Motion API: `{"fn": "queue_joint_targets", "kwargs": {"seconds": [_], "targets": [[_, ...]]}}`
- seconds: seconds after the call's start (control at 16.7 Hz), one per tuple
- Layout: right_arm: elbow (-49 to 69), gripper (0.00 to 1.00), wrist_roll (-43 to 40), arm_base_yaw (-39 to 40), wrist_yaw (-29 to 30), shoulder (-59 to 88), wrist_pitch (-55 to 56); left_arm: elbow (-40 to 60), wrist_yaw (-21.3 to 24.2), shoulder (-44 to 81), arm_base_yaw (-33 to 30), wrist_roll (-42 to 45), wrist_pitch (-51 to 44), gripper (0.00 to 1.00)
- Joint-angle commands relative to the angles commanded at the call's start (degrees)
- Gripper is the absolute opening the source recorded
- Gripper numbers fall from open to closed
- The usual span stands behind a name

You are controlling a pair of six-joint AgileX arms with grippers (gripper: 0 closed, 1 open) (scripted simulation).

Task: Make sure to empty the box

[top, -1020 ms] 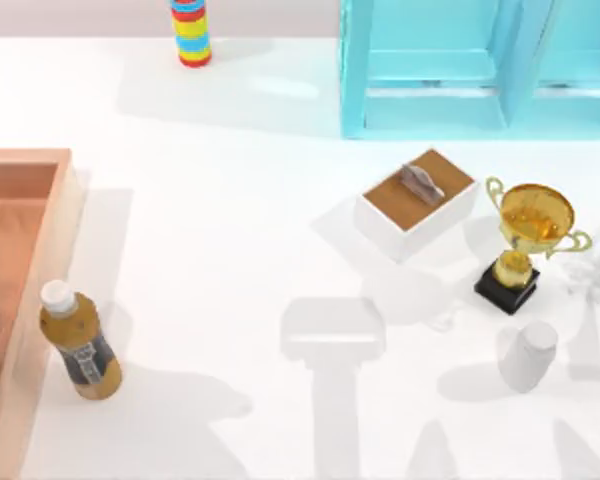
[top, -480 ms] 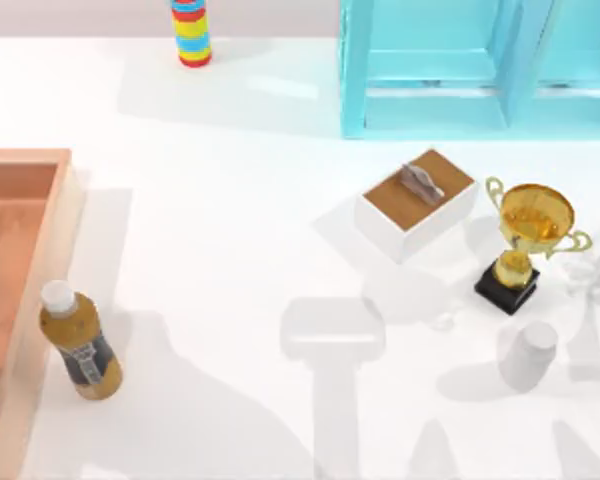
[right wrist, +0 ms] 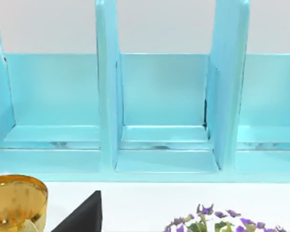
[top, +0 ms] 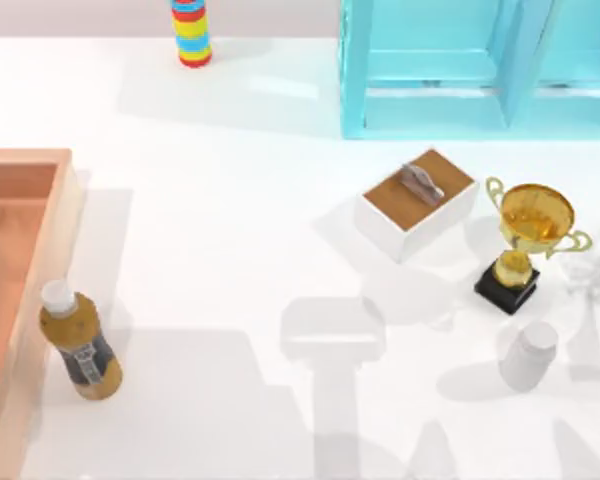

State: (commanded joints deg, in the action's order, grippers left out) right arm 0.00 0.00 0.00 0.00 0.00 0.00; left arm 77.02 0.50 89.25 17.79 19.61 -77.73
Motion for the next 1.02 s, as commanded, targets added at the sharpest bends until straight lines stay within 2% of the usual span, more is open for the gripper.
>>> {"fn": "queue_joint_targets", "kwargs": {"seconds": [0.24, 0.48, 0.72, 1.02], "targets": [[0.00, 1.00, 0.00, 0.00, 0.00, 0.00, 0.00, 0.23, -0.42, 0.06, -0.27, -0.60, 0.83, 0.00], [0.00, 1.00, 0.00, 0.00, 0.00, 0.00, 0.00, 2.21, -3.65, -0.09, -6.65, -8.95, 6.68, 0.00], [0.00, 1.00, 0.00, 0.00, 0.00, 0.00, 0.00, 2.42, -5.35, 3.82, -19.59, -24.04, 12.14, 0.00], [0.00, 1.00, 0.00, 0.00, 0.00, 0.00, 0.00, 2.40, -2.72, 11.10, -40.75, -44.99, 16.75, 0.00]]}}
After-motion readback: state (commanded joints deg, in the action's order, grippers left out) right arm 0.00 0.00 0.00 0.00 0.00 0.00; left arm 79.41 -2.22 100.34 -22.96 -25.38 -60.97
